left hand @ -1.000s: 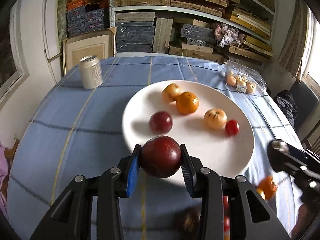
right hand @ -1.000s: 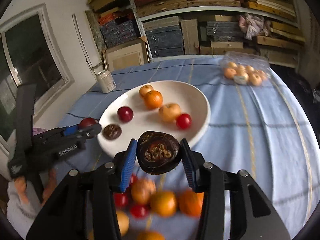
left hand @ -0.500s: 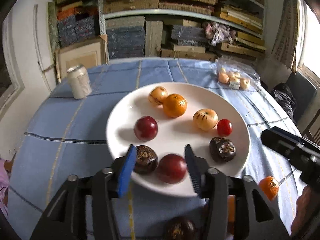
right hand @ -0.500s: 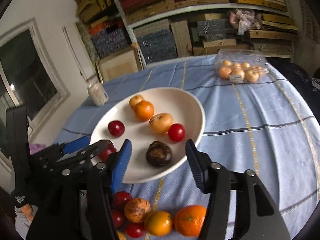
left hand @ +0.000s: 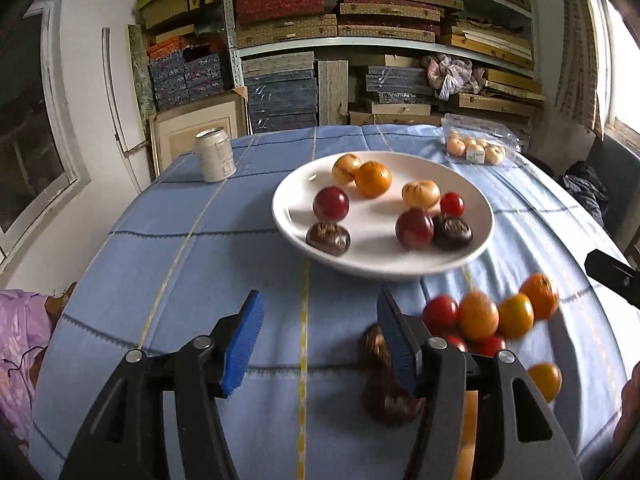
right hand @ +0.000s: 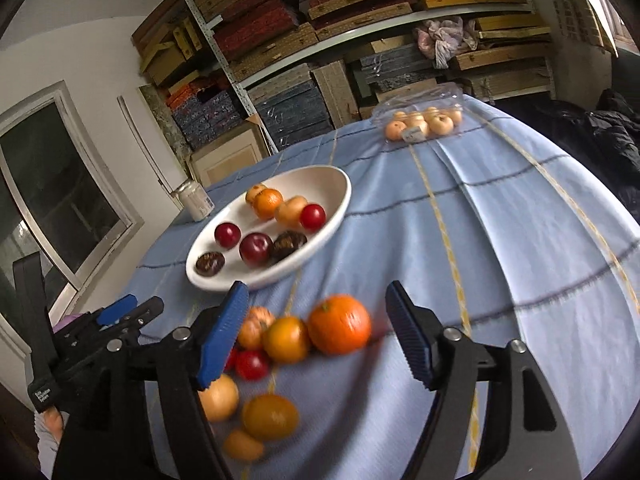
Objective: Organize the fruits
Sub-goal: 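Lower the plum with left and brown fruit with right onto the plate, release, then grasp a dark brown fruit with the left gripper while the right approaches a yellow fruit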
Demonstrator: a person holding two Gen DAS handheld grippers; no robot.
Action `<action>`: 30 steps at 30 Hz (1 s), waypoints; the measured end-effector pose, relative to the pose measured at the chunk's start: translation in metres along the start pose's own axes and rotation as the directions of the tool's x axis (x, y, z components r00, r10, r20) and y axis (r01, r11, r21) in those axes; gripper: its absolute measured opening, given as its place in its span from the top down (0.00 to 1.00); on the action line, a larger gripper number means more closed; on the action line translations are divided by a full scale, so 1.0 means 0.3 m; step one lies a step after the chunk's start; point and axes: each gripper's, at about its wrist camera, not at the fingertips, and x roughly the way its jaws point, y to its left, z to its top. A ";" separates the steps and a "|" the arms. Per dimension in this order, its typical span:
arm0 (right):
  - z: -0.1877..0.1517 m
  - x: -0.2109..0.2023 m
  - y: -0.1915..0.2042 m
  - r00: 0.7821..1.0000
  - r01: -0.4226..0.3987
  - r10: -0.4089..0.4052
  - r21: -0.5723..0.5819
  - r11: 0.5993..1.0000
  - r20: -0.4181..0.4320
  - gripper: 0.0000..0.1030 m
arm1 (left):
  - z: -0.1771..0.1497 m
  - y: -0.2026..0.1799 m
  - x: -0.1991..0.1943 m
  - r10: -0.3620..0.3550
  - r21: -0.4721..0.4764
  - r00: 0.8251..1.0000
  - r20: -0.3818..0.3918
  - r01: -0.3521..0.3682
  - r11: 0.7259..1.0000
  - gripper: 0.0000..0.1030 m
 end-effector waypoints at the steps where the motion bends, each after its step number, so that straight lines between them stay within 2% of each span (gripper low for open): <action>1: -0.015 -0.010 -0.003 1.000 0.003 -0.003 -0.004 1.000 -0.003 0.32 | -0.010 0.005 -0.005 -0.009 0.000 1.000 -0.004 0.009 1.000 0.42; 6: -0.063 -0.058 -0.014 1.000 -0.003 0.003 -0.001 1.000 0.002 0.31 | -0.043 0.038 -0.005 -0.121 -0.047 0.990 -0.067 0.118 0.992 0.42; 12: -0.083 -0.075 -0.018 1.000 0.000 0.000 -0.002 1.000 0.003 0.29 | -0.057 0.022 -0.010 -0.172 -0.027 0.982 -0.077 0.170 0.985 0.42; 20: -0.103 -0.107 -0.008 1.000 -0.026 0.026 0.005 1.000 -0.004 0.27 | -0.084 -0.038 -0.005 -0.179 0.041 0.979 -0.102 0.183 0.982 0.42; 27: -0.086 -0.104 -0.008 0.999 -0.032 0.032 0.024 0.999 -0.005 0.24 | -0.116 -0.061 0.035 -0.146 0.071 0.975 -0.165 0.160 0.985 0.42; 30: -0.081 -0.101 -0.007 0.999 -0.032 0.032 0.020 0.999 -0.005 0.24 | -0.120 -0.060 0.056 -0.157 0.066 0.969 -0.193 0.172 0.983 0.41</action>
